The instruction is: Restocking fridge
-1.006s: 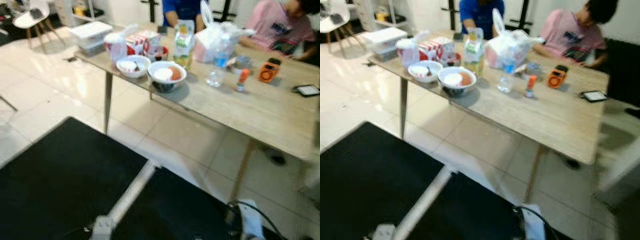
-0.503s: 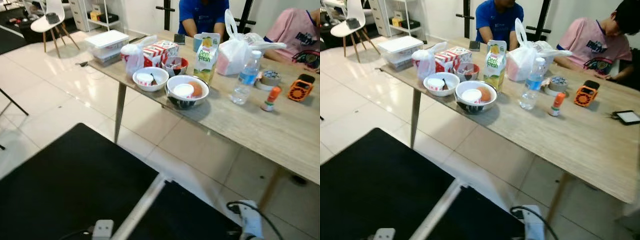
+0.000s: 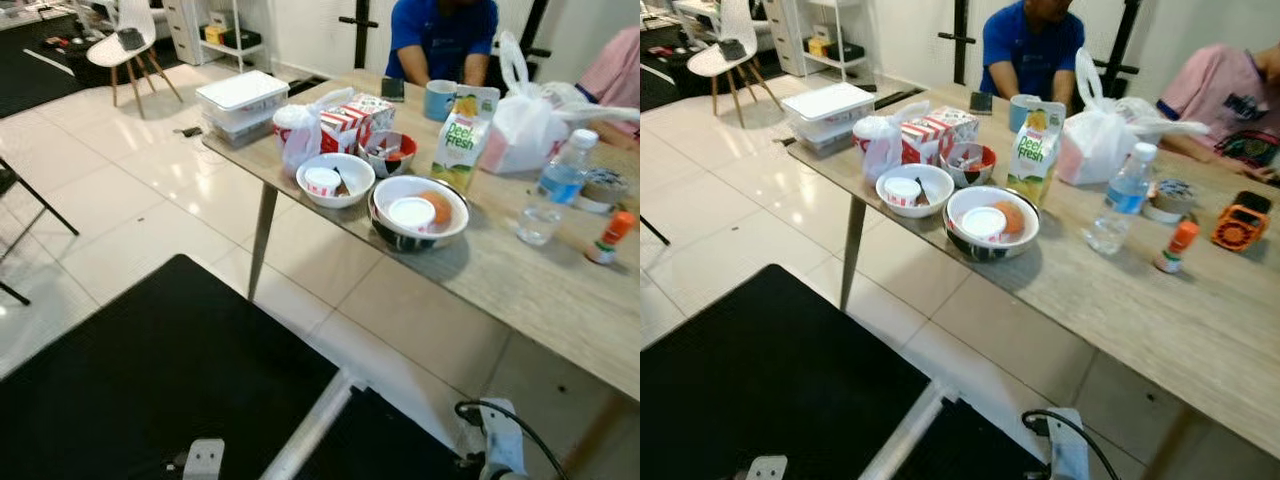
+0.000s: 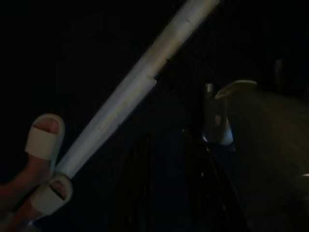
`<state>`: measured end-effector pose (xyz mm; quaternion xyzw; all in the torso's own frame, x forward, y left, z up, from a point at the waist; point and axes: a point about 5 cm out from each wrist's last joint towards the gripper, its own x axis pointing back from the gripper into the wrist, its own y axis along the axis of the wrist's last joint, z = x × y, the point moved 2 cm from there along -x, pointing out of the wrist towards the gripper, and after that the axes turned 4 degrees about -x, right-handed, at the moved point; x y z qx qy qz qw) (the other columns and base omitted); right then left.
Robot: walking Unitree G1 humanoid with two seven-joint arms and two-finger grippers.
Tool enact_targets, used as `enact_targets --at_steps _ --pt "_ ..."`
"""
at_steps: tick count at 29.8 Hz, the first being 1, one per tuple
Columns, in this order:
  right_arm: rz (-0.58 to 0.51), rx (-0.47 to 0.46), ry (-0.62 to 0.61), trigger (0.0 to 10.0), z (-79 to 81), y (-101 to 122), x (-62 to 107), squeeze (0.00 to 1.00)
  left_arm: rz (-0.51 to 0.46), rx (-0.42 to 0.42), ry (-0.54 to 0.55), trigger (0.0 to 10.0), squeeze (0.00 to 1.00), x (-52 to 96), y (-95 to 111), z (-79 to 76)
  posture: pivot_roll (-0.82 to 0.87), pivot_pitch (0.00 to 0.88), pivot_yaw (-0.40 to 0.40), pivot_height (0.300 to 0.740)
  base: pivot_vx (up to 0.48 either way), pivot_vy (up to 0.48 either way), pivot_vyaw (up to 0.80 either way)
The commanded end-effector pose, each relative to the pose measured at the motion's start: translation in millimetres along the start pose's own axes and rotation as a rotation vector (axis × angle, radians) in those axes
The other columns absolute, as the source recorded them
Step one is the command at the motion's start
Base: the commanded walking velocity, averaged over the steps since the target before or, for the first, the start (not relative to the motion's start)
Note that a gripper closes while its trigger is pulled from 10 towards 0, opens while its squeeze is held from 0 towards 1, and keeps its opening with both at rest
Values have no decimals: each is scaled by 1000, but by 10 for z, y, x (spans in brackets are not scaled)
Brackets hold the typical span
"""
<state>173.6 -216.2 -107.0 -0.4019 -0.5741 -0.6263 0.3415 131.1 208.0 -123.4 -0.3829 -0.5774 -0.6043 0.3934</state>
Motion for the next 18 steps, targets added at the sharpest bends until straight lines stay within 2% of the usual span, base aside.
enact_targets --at_steps 1,8,12,15,18 --pt "-2 -19 -8 10000 -18 2 2 0 16 -3 15 10000 0 12 -53 52 0 0 26 740 0 0 0" --pt "2 -26 -11 10000 -25 -21 4 0 6 35 19 10000 0 16 -74 52 -1 0 26 740 0 0 0" --pt "7 -27 -14 10000 -37 -43 7 0 34 -8 -3 10000 0 17 -107 36 0 0 24 740 0 -461 0" --pt "9 -27 -15 10000 -41 -51 8 0 33 14 2 10000 0 18 -117 35 1 0 23 740 0 -443 0" --pt "12 -21 -15 10000 -46 -63 10 0 29 24 6 10000 0 19 -122 36 3 0 17 740 0 0 0"
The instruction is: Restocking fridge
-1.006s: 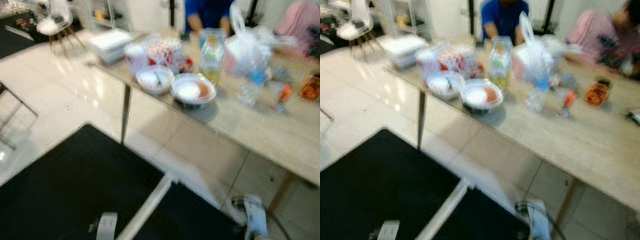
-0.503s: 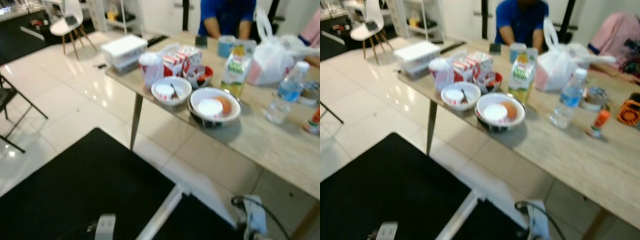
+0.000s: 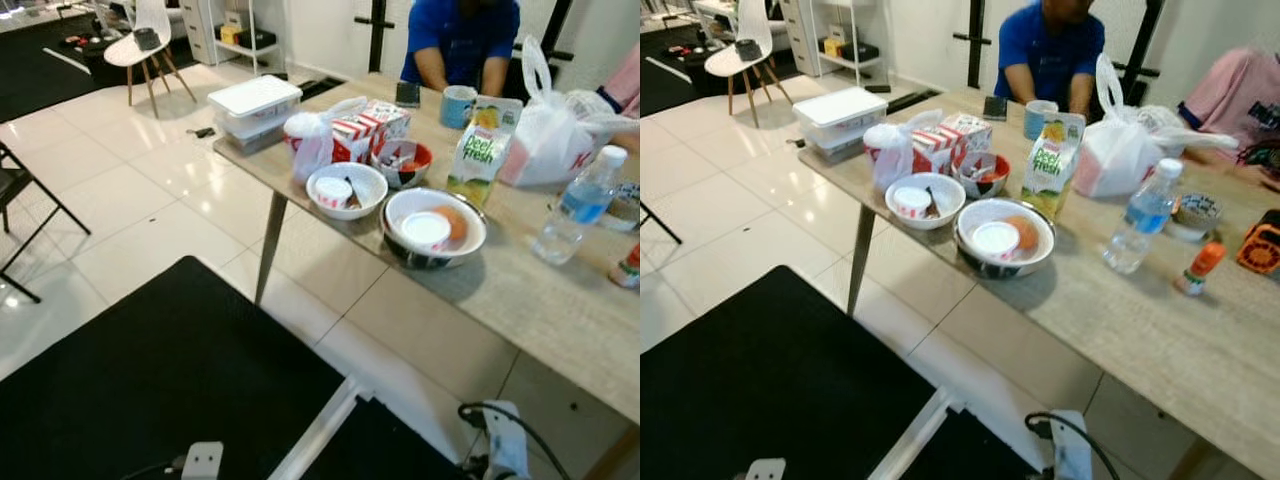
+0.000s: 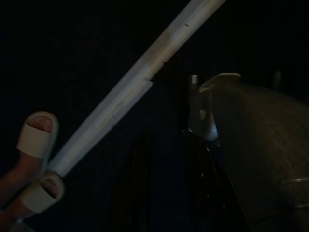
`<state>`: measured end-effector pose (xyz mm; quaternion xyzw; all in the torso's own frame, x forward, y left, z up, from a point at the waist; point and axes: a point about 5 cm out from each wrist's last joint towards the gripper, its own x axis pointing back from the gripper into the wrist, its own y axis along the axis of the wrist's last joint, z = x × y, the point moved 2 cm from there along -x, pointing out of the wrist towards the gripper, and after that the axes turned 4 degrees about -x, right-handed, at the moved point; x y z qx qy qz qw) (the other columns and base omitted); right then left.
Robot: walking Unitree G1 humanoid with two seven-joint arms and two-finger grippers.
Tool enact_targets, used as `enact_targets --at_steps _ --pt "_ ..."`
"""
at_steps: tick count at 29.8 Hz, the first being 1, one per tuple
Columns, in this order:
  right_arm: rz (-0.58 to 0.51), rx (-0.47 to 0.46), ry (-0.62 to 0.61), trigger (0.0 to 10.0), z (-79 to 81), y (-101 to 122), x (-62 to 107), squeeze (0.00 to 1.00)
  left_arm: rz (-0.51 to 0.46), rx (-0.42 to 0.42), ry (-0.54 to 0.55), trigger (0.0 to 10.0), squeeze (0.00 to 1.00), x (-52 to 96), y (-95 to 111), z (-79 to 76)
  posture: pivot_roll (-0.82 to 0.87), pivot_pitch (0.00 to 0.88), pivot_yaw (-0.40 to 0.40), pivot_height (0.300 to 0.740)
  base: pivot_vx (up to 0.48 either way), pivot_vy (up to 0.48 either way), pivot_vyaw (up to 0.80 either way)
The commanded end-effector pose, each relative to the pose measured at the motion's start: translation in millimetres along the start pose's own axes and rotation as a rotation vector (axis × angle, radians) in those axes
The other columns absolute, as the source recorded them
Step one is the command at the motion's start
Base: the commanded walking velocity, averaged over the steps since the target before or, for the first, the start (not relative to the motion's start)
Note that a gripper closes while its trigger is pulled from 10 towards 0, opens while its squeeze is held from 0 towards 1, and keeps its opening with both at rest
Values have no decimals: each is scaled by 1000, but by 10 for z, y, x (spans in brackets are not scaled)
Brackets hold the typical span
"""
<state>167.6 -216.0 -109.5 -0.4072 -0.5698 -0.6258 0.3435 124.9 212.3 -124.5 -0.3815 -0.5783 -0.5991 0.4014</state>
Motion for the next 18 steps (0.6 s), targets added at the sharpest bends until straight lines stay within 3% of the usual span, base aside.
enact_targets --at_steps 1,11,14,18 --pt "1 -12 -13 10000 -43 -1 6 0 18 7 1 10000 0 6 -61 -4 4 0 15 740 0 0 0" --pt "-12 25 -28 10000 -120 64 17 0 2 46 23 10000 0 10 -39 45 -6 0 9 740 0 0 0" --pt "-11 106 -22 10000 -152 99 24 0 -17 4 26 10000 0 14 33 114 -41 0 4 740 0 0 0" --pt "-39 82 -23 10000 -141 196 21 0 -39 -20 39 10000 0 16 148 194 -46 0 2 740 0 0 0"
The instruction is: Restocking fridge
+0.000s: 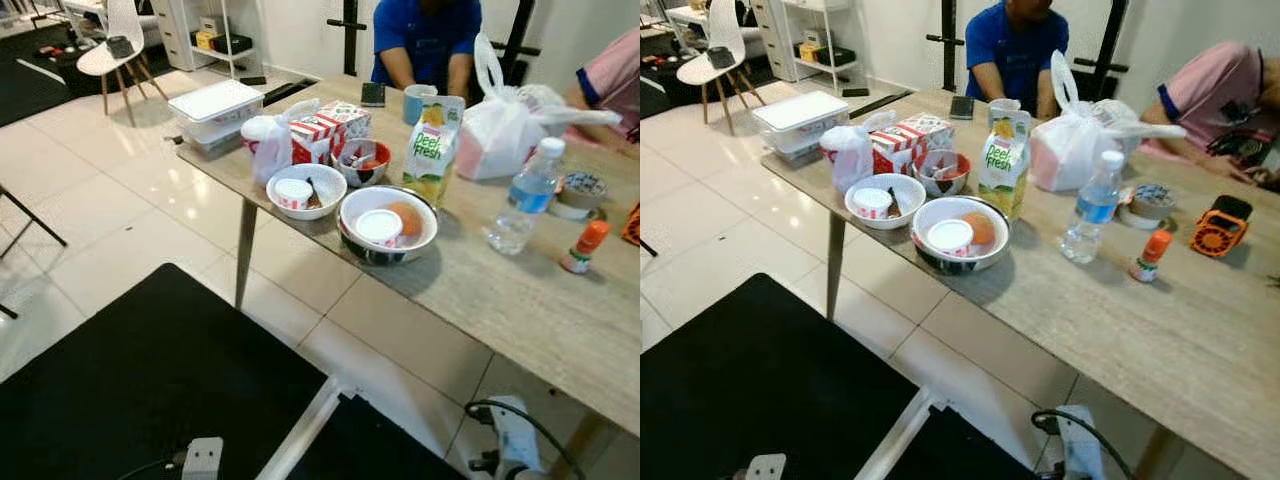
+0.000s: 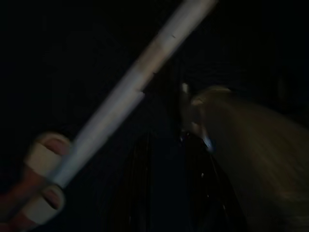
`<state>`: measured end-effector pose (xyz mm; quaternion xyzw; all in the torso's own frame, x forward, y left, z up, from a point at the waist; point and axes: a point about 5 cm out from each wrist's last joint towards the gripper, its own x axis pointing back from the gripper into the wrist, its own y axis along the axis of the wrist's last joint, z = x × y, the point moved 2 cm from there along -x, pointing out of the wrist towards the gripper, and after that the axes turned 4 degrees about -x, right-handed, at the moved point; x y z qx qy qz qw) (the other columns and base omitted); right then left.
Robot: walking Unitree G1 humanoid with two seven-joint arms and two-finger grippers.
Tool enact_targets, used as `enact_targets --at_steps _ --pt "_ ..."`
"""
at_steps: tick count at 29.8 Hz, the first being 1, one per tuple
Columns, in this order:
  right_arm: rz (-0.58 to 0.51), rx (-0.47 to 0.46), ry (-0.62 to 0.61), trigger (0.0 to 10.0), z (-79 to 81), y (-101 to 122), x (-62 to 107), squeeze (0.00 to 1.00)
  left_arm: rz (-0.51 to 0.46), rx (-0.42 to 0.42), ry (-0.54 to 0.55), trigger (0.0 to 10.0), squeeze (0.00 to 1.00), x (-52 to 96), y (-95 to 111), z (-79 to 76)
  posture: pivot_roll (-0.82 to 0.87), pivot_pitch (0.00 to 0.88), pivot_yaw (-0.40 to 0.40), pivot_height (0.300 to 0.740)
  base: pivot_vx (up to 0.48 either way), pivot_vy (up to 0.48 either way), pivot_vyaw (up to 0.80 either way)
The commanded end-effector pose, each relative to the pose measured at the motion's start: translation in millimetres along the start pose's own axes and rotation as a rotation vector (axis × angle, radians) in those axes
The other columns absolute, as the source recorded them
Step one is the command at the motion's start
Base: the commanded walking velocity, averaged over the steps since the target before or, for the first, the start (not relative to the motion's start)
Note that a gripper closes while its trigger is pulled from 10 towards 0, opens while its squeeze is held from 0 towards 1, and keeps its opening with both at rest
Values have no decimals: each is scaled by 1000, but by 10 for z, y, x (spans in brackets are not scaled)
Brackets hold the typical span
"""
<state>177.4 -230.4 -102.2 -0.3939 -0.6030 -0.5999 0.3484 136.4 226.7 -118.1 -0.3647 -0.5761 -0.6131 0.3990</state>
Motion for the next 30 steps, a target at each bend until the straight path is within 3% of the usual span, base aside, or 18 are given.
enact_targets --at_steps 1,2,6,9,11,13,17,18,20,27,30 --pt "-26 13 -4 10000 -23 91 1 0 -25 4 21 10000 0 3 85 80 -37 0 2 740 0 0 0" --pt "-21 27 -5 10000 -60 102 8 0 -45 0 16 10000 0 -6 166 62 -6 0 -32 740 0 0 0" --pt "-5 71 -40 10000 -211 141 34 0 -87 6 16 10000 0 -21 329 26 -20 0 -21 740 0 0 0" --pt "-58 11 -62 10000 -236 298 38 0 -84 -6 -10 10000 0 -32 340 -57 -23 0 -29 740 0 0 0" --pt "-61 3 -53 10000 -199 304 31 0 -77 -6 -20 10000 0 -33 317 -80 -34 0 -28 740 0 0 0" --pt "-41 51 -31 10000 -122 248 16 0 -60 -43 -31 10000 0 -31 259 -94 -33 0 -14 740 0 0 0" --pt "-38 33 -24 10000 -92 200 10 0 -59 -51 -36 10000 0 -29 243 -94 -30 18 -18 740 0 0 0" --pt "-17 59 -23 10000 -66 129 6 0 -51 -50 -31 10000 0 -27 212 -89 -61 33 27 740 0 0 0" --pt "-13 97 4 10000 -14 57 3 0 -27 -123 -47 10000 0 -26 157 -117 -55 46 30 740 0 0 0" --pt "-25 99 95 10000 132 27 -5 0 -92 -48 -27 10000 0 -28 358 -50 -29 55 34 740 0 0 0" --pt "-92 91 234 10000 351 171 -5 0 -65 -65 -1 10000 0 -15 277 35 -37 62 36 740 0 0 0"
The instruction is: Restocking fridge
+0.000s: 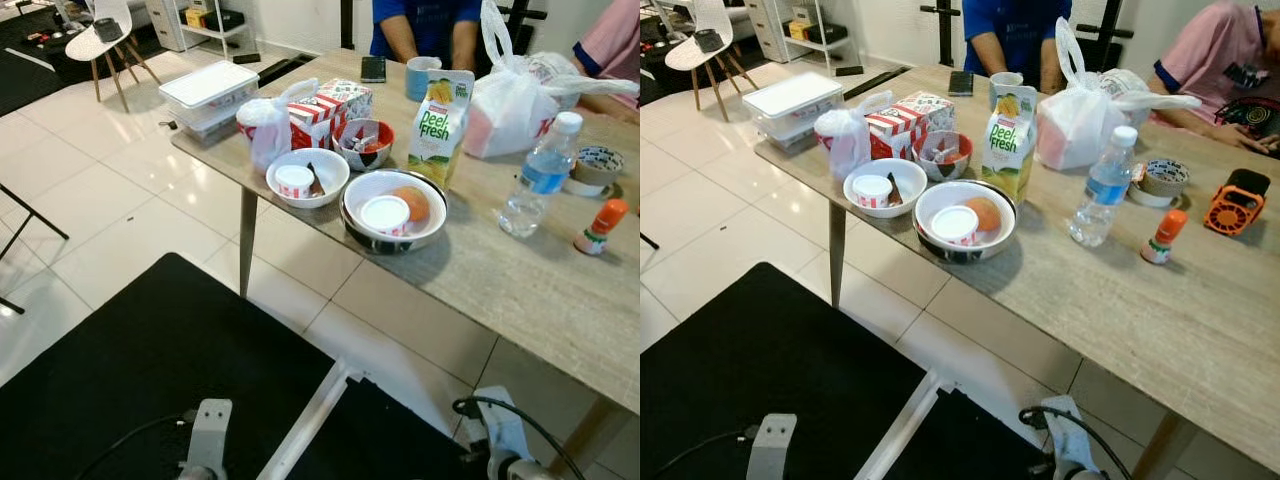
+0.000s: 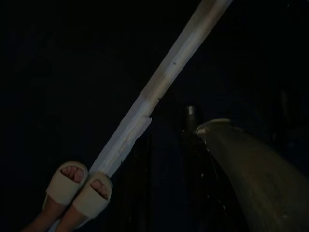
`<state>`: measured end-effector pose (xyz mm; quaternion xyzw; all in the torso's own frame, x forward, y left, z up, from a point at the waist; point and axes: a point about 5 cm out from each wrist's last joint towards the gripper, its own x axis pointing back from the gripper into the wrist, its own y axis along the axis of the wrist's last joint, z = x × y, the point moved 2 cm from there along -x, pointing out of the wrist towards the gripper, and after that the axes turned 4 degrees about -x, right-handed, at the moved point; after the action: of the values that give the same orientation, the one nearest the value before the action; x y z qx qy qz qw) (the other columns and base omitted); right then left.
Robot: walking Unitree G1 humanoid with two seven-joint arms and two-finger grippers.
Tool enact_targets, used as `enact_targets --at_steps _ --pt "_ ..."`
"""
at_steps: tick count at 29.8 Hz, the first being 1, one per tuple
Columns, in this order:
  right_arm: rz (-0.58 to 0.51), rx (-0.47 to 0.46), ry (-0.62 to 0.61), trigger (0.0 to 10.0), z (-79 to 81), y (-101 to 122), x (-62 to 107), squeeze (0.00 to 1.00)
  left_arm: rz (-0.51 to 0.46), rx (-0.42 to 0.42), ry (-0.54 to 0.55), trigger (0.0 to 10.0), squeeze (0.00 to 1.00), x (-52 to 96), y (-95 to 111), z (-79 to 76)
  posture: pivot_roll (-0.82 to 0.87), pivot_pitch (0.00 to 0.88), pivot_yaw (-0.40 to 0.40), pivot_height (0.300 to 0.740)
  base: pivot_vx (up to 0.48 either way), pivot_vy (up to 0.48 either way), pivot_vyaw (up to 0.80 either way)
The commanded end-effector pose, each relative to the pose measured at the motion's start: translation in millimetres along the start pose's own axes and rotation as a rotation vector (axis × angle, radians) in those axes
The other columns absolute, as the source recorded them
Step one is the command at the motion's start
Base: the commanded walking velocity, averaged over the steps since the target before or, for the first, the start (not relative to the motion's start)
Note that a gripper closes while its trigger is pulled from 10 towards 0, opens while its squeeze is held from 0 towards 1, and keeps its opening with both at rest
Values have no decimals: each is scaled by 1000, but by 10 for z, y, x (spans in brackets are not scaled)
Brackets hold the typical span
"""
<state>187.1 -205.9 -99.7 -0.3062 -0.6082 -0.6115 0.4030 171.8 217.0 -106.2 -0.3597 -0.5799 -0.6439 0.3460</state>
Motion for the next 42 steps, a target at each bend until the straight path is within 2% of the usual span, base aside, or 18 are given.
enact_targets --at_steps 1,4,6,10,13,19,20,22,24,25,29,30,31,36,38,39,41,42 --pt "-58 -3 87 10000 131 148 -26 0 42 -3 36 10000 0 34 -119 130 -37 64 33 740 0 0 0" --pt "-80 11 124 10000 177 230 -33 0 40 5 41 10000 0 38 -121 147 -39 71 34 740 0 0 0" --pt "-145 41 242 10000 325 457 -35 0 34 46 59 10000 0 58 -164 204 -30 38 28 740 0 0 0" --pt "-163 61 298 10000 400 534 -32 0 46 49 54 10000 0 72 -235 203 -23 75 31 740 0 0 0" --pt "-153 149 431 10000 606 601 -27 0 70 32 17 10000 0 90 -359 135 -32 94 31 740 0 0 0" --pt "-137 224 554 10000 770 621 -3 0 64 0 -36 10000 0 72 -348 8 -33 95 29 740 0 0 0" --pt "-163 252 701 10000 934 729 54 0 48 -12 -46 10000 0 54 -289 -37 -29 92 29 740 0 0 0" --pt "-196 274 808 10000 1050 839 111 0 44 -33 -51 10000 0 44 -253 -52 -27 89 30 740 0 0 0" --pt "-272 297 1023 10000 1225 1053 271 0 46 -75 -58 10000 0 41 -240 -59 -21 66 36 740 0 0 0" --pt "-272 297 1023 10000 1225 1053 271 0 46 -75 -58 10000 0 41 -240 -59 -21 66 36 740 0 0 0" --pt "-384 324 1252 10000 1329 1314 516 51 69 -119 -69 10000 0 55 -300 -44 -19 42 38 740 0 0 0" --pt "-384 324 1252 10000 1329 1314 516 51 69 -119 -69 10000 0 55 -300 -44 -19 42 38 740 0 0 0" --pt "-413 332 1324 10000 1343 1389 619 1000 76 -118 -69 10000 0 62 -325 -34 -20 36 38 740 0 0 0" --pt "-459 375 1451 10000 1373 1499 825 1000 83 -109 -64 10000 0 69 -352 -22 -18 23 37 740 0 0 0" --pt "-556 364 1495 10000 1383 1670 976 1000 85 -103 -67 10000 0 69 -366 -41 -14 18 37 740 0 0 0" --pt "-556 364 1495 10000 1383 1670 976 1000 85 -103 -67 10000 0 69 -366 -41 -14 18 37 740 0 0 0" --pt "-712 331 1528 10000 1358 1952 1197 1000 88 -96 -71 10000 0 71 -384 -62 -11 16 37 740 0 0 0" --pt "-712 331 1528 10000 1358 1952 1197 1000 88 -96 -71 10000 0 71 -384 -62 -11 16 37 740 0 0 0"
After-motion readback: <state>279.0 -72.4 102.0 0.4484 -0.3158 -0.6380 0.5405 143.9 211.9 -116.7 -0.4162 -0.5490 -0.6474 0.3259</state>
